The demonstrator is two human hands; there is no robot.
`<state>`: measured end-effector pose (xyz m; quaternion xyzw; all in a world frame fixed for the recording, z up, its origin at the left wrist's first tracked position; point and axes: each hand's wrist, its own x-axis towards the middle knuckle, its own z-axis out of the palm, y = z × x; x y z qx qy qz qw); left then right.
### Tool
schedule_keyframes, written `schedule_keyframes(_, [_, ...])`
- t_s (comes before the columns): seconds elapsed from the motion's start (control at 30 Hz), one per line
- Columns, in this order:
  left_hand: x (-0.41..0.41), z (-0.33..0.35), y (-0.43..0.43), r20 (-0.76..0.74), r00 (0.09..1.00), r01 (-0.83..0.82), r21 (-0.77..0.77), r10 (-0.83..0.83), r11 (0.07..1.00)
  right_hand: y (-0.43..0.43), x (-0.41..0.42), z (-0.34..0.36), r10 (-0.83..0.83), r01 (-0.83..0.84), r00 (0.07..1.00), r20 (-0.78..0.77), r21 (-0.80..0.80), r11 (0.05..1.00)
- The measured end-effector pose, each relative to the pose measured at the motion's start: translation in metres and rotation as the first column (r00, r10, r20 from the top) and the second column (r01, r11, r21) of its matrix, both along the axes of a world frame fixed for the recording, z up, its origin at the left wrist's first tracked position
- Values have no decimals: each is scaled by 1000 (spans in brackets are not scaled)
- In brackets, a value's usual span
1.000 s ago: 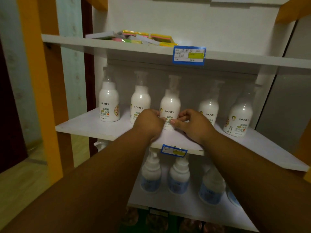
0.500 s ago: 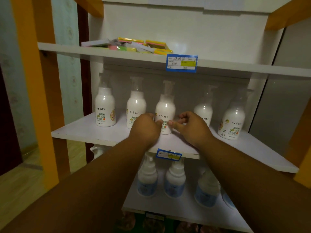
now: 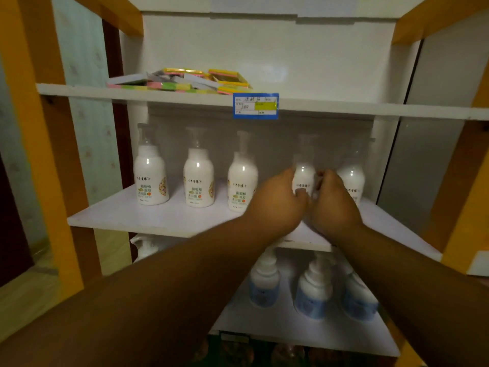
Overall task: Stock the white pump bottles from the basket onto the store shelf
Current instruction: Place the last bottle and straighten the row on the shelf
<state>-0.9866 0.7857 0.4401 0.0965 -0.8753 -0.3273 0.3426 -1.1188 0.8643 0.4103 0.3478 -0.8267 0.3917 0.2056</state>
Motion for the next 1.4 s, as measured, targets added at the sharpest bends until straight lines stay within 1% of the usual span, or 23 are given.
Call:
schedule_keyframes(0.07, [-21, 0, 2, 162, 987, 21, 29, -25, 999, -1, -4, 0, 0, -2, 999, 45, 47, 999])
schedule_keyframes(0.1, [-28, -4, 2, 207, 978, 25, 65, -38, 998, -1, -7, -1, 5, -8, 997, 71, 52, 999])
schedule_keyframes(0.17, [-35, -12, 0, 207, 977, 18, 117, -42, 993, -2, -11, -1, 78, -81, 989, 123, 16, 997])
schedule_keyframes(0.23, [-37, -20, -3, 147, 988, 10, 180, -37, 984, -4, -14, -1, 131, -139, 975, 182, 31, 990])
schedule_keyframes(0.3, [-40, -22, -8, 126, 992, -5, 258, -28, 966, -6, -18, -2, 145, -163, 969, 198, 80, 983])
schedule_keyframes(0.37, [-43, -24, -12, 145, 989, -19, 324, -30, 946, -7, -21, -3, 135, -155, 971, 195, 92, 984])
schedule_keyframes(0.4, [-46, -24, -14, 165, 986, -30, 331, -27, 943, -7, -22, -4, 134, -154, 970, 202, 87, 984])
schedule_keyframes(0.5, [-48, -27, -15, 192, 981, -74, 261, 23, 963, -8, -25, -3, 137, -157, 969, 205, 84, 984])
schedule_keyframes(0.57, [-44, -27, -12, 203, 979, -80, 211, 36, 974, -8, -27, -5, 145, -159, 969, 201, 55, 986])
schedule_keyframes(0.67, [-34, -25, -3, 264, 959, -111, 17, 102, 994, -6, -26, -7, 185, -192, 963, 194, 18, 981])
schedule_keyframes(0.7, [-28, -24, -1, 257, 959, -116, -13, 116, 993, -5, -25, -8, 198, -203, 959, 204, 3, 979])
schedule_keyframes(0.8, [-13, -23, 2, 233, 971, -66, 19, 60, 998, -4, -20, -8, 216, -214, 953, 212, -30, 976])
schedule_keyframes(0.87, [-2, -23, 0, 220, 975, -52, 34, 43, 998, -4, -18, -6, 217, -216, 956, 196, -23, 976])
schedule_keyframes(1.23, [16, -25, -6, 210, 978, -46, 114, 21, 992, 5, -8, 0, 245, -249, 947, 209, -6, 968])
schedule_keyframes(1.4, [13, -25, -7, 232, 972, -70, 108, 44, 992, 5, -5, 1, 282, -285, 940, 190, -13, 958])
